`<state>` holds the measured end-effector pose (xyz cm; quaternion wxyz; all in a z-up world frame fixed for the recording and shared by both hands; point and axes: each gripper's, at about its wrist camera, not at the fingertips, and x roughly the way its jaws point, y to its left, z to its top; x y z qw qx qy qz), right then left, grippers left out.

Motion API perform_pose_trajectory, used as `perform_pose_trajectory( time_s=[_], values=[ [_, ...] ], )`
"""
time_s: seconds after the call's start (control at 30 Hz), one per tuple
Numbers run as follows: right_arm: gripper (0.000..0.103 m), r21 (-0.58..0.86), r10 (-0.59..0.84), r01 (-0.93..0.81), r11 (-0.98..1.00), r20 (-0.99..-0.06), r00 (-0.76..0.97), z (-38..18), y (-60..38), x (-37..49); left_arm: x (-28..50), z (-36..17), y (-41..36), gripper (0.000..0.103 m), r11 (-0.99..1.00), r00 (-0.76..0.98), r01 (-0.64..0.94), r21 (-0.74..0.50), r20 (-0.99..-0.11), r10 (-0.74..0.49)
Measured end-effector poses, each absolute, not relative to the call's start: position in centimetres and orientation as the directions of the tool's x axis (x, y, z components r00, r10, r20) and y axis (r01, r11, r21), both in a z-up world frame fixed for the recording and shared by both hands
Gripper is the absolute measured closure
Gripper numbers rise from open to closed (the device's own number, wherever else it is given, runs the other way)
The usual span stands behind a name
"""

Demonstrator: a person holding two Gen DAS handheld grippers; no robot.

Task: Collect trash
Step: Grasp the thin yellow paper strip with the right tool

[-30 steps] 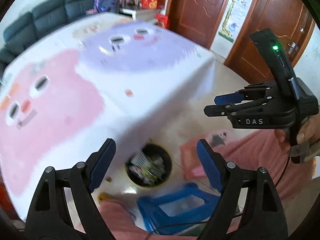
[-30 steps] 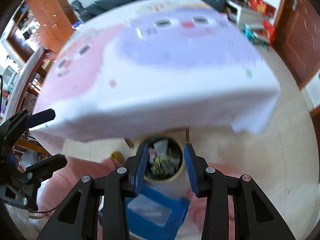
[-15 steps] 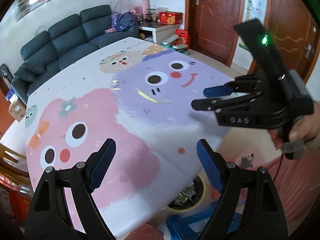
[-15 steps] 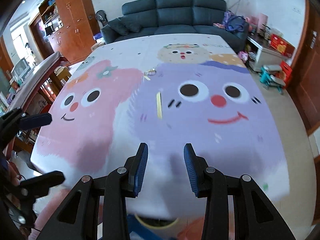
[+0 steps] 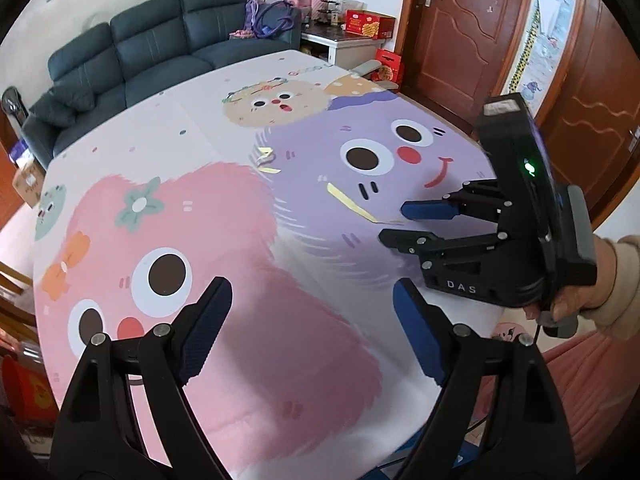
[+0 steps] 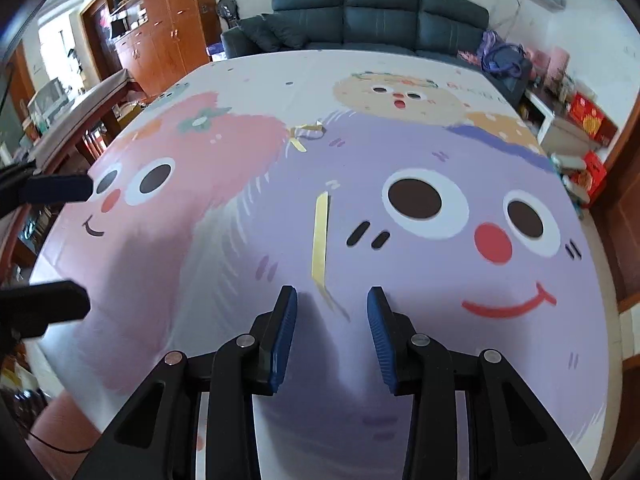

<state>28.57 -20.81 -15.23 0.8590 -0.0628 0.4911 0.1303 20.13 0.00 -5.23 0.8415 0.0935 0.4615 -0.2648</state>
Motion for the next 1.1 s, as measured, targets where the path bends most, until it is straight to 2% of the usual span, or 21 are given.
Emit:
perform_pose_trajectory(
  time_s=[0.23, 0.53, 0.77, 1.1],
  values=[
    [0.086, -0.018, 0.159, -0.324, 0.946, -0.846, 0.509, -15.3, -20.2, 28.6, 22.4, -6.5, 0.7, 0.022, 0.856, 0.410, 0.499, -0.133, -0.834, -0.369],
    [0.102, -0.042, 0.155, -0.343, 0.938, -0.835, 0.527, -15.3, -19.8, 28.1, 23.4, -7.0, 1.0, 0.022, 0.861, 0.403, 0.486, -0.149, -0.837, -0.371],
    [0.102, 0.048, 0.192, -0.266, 0.963, -0.815, 0.547, -14.2, -21.7, 29.0, 25.1, -7.3, 1.3, 0.022, 0.869, 0.393, 0.464, -0.171, -0.840, -0.374],
    [0.102, 0.098, 0.205, -0.202, 0.974, -0.756, 0.622, -11.8, -22.9, 32.0, 30.8, -7.4, -0.2, 0.022, 0.873, 0.393, 0.443, -0.203, -0.831, -0.393]
  ],
)
